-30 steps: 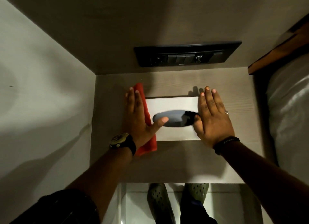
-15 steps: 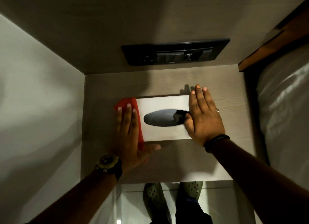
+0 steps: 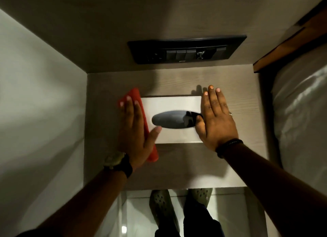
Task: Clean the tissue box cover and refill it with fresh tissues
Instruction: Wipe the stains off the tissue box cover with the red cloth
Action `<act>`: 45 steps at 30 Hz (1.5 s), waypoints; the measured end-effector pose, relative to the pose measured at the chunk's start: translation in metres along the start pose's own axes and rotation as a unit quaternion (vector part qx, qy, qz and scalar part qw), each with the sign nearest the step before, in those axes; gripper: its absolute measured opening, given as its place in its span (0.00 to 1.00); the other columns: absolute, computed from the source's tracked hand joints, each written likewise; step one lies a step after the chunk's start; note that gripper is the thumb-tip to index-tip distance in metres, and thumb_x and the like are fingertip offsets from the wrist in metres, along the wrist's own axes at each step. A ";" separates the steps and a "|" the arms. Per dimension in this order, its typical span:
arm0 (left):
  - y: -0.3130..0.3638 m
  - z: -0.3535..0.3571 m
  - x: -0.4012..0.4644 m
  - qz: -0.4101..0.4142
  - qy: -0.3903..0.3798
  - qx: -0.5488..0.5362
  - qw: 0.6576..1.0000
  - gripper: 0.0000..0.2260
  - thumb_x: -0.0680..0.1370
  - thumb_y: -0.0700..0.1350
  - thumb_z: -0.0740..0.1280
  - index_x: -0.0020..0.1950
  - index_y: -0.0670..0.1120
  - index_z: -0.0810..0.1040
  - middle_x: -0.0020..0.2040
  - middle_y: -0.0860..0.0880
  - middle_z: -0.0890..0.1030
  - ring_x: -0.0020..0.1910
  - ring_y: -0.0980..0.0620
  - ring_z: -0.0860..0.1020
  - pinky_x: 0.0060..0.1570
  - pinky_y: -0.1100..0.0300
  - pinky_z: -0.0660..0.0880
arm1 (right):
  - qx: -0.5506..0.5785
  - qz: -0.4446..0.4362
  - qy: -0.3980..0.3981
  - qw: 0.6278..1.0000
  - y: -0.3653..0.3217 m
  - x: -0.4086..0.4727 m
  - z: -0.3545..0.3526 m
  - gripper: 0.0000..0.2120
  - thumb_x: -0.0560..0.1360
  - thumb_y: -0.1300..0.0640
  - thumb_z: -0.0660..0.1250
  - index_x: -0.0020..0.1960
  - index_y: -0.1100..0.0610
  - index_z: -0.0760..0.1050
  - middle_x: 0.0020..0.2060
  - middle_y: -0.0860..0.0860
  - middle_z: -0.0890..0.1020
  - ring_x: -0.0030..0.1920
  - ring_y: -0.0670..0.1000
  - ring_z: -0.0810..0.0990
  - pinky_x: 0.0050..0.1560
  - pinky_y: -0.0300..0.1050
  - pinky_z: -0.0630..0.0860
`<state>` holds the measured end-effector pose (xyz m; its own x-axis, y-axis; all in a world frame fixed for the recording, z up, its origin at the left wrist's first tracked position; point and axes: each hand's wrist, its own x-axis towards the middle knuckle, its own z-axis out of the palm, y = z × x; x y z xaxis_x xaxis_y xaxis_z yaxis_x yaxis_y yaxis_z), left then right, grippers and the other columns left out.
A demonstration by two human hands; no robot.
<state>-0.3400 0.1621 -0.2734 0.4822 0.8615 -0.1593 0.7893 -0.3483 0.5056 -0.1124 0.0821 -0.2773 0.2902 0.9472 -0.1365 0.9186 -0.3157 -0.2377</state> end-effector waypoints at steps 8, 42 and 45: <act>-0.010 -0.007 0.006 0.158 -0.068 0.209 0.963 0.42 0.77 0.68 0.46 0.75 0.35 0.54 0.77 0.36 0.53 0.76 0.37 0.50 0.73 0.40 0.53 | -0.005 -0.006 0.003 1.000 0.000 0.000 -0.001 0.34 0.77 0.45 0.47 0.76 0.65 0.53 0.77 0.61 0.53 0.77 0.61 0.48 0.76 0.58 0.52; 0.008 0.002 -0.008 0.073 -0.029 0.196 0.977 0.36 0.79 0.63 0.42 0.77 0.38 0.51 0.78 0.39 0.52 0.77 0.40 0.49 0.75 0.44 0.47 | 0.016 -0.004 -0.010 1.000 0.002 0.000 0.000 0.33 0.77 0.46 0.48 0.77 0.62 0.52 0.77 0.60 0.53 0.77 0.59 0.49 0.75 0.58 0.54; 0.014 0.004 -0.006 0.060 -0.035 0.213 0.974 0.36 0.79 0.64 0.42 0.77 0.38 0.51 0.78 0.39 0.52 0.77 0.40 0.49 0.74 0.42 0.49 | 0.015 -0.007 -0.008 1.000 0.002 0.000 0.000 0.33 0.77 0.46 0.48 0.77 0.63 0.52 0.77 0.61 0.53 0.77 0.60 0.49 0.75 0.58 0.54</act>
<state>-0.3303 0.1510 -0.2693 0.5945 0.7822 -0.1862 0.8040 -0.5806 0.1282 -0.1108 0.0817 -0.2778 0.2726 0.9507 -0.1476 0.9140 -0.3038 -0.2688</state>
